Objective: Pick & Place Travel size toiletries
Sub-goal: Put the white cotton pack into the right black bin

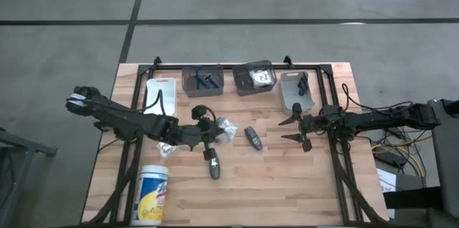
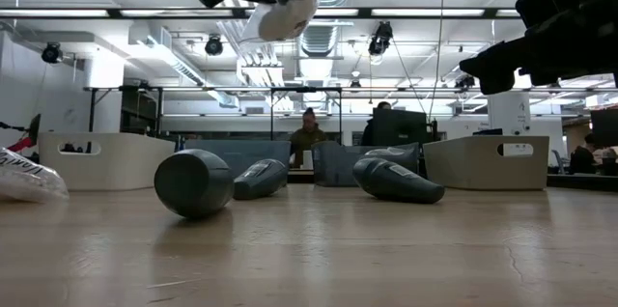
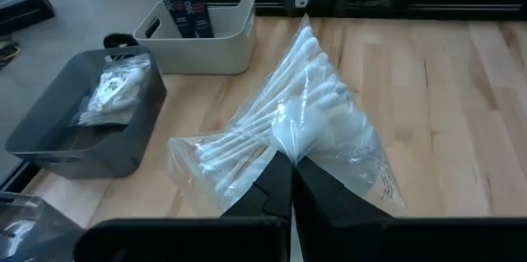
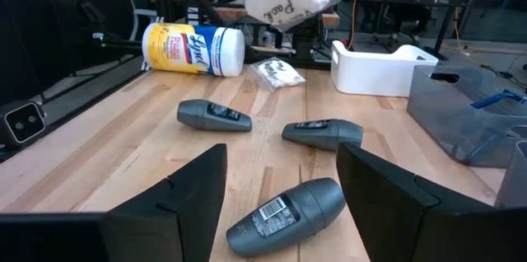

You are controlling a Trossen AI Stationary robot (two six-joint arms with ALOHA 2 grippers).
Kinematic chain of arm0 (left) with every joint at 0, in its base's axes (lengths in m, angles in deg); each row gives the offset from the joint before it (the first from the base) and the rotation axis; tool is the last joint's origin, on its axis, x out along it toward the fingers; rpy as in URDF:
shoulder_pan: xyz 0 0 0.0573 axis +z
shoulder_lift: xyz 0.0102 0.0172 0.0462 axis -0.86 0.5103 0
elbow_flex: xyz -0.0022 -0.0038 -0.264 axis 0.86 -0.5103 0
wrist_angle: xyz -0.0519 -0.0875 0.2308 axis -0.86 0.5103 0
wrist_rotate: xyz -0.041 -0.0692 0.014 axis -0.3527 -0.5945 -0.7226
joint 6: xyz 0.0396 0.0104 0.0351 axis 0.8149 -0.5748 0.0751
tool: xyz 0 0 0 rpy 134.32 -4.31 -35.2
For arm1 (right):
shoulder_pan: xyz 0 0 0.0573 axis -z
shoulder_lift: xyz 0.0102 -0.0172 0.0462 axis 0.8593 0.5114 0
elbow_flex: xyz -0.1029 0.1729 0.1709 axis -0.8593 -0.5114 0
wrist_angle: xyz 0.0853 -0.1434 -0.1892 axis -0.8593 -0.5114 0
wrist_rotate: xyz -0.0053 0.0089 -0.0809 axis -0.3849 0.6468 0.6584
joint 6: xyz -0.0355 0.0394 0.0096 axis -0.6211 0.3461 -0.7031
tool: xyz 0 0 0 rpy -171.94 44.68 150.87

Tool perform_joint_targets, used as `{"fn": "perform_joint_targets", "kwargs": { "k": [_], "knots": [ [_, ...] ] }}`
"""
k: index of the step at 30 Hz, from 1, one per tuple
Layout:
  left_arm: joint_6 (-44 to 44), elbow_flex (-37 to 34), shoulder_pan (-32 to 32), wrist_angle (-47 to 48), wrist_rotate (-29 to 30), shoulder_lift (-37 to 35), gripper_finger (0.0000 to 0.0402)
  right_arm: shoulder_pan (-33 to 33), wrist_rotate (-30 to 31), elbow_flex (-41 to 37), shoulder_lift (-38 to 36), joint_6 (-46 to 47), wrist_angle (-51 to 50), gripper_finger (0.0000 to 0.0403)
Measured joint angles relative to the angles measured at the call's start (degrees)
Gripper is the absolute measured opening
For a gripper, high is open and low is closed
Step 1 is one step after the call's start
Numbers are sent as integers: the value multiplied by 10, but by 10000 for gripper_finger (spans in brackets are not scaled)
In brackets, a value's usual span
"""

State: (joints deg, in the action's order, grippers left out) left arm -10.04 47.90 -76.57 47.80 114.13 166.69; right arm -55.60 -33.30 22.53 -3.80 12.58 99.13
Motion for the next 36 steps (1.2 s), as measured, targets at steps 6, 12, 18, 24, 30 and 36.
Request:
{"fn": "perform_joint_targets", "kwargs": {
  "k": [6, 12, 18, 24, 30, 36],
  "knots": [
    [10, 0, 0, -6, 2, 0, 5, 0, 0, 0, 0, 0, 0, 238],
    [10, -1, 3, -16, 7, 0, 5, 0, 0, 0, 0, -1, 0, 259],
    [17, -1, 4, -40, 8, 0, 5, 0, 0, 0, 0, -1, 0, 280],
    [26, -1, 12, -57, 26, 5, 5, 0, 0, 0, 0, 0, 0, 300],
    [48, -1, 34, -93, 30, 37, 5, 0, 0, 0, 0, 0, 0, 319],
    [76, -1, 67, -167, 30, 76, 5, 0, 0, 0, 0, 0, 0, 339]
  ]
}}
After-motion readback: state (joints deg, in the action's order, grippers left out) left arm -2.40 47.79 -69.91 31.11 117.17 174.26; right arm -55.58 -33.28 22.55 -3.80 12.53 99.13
